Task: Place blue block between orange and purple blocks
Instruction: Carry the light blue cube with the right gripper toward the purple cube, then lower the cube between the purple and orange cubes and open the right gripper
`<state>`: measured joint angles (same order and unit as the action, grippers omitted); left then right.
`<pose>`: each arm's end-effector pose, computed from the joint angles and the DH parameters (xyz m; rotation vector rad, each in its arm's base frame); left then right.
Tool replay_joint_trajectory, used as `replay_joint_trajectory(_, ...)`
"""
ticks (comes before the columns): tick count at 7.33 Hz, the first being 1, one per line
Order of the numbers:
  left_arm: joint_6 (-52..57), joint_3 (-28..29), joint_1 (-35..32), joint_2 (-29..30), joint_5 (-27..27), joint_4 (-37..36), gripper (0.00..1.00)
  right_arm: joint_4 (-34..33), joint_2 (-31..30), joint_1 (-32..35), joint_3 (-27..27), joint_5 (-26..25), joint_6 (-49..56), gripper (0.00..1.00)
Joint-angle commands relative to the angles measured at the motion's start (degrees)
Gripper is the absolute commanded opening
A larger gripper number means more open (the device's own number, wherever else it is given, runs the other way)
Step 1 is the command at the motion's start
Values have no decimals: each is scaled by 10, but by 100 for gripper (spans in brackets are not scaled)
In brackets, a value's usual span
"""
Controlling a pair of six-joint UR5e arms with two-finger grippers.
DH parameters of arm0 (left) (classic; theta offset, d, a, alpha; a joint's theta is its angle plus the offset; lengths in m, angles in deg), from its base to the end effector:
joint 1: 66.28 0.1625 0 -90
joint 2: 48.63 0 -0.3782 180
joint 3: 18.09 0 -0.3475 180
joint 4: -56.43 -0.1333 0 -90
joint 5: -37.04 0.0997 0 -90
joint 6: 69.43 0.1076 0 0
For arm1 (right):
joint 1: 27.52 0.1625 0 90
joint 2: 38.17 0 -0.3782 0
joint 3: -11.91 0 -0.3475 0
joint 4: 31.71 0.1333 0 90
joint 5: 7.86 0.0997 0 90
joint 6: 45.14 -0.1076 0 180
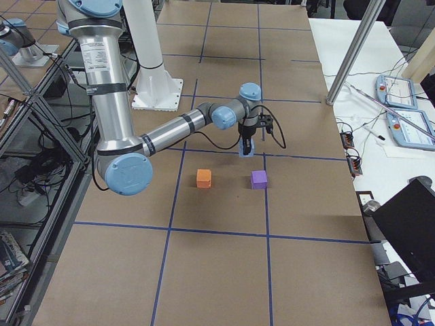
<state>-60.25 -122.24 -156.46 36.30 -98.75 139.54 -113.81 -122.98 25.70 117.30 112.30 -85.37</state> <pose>-0.0575 -0.4120 0.5555 0.1014 0.7944 0.1639 -0.2308 -0.4411 0.4512 0.0590 -0.7052 -0.0731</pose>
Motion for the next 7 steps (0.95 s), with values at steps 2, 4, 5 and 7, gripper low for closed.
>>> replay_joint_trajectory(2, -8, -2, 0, 0, 0, 6, 100, 97, -111, 0, -4, 0, -23, 5)
replay_joint_trajectory(4, -10, -2, 0, 1, 0, 6, 100, 195, -109, -3, -54, 1, -91, 6)
replay_joint_trajectory(5, -11, -2, 1, 1, 0, 6, 100, 228, -102, -4, -88, 2, -90, 9)
replay_joint_trajectory(7, -11, -3, 1, 3, 0, 6, 100, 229, -90, -8, -95, 3, -89, 96)
